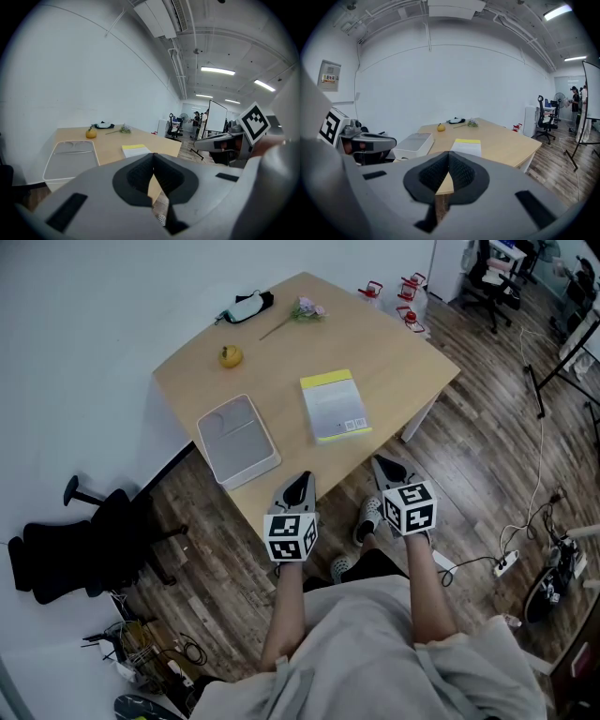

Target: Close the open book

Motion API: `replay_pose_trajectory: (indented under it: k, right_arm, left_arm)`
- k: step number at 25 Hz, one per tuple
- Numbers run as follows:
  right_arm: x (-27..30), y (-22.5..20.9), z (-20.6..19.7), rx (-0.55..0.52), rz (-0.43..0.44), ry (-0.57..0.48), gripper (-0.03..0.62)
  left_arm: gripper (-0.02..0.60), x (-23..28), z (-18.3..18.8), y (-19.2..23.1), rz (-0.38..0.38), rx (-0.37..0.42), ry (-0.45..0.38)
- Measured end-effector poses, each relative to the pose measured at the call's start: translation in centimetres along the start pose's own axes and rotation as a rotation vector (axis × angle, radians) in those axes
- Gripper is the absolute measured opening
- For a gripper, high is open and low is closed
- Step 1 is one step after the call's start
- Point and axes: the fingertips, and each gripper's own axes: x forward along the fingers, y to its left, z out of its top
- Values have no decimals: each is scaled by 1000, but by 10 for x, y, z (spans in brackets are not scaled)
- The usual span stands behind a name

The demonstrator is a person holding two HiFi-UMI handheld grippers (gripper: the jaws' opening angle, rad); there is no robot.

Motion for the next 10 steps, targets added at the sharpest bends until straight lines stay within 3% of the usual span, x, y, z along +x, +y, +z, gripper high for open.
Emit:
replay_pose_trajectory:
  k: [10]
  right_arm:
    - [3, 4, 4, -2, 29, -11, 8]
  left_arm:
    - [21, 4, -1, 2, 5, -14, 5]
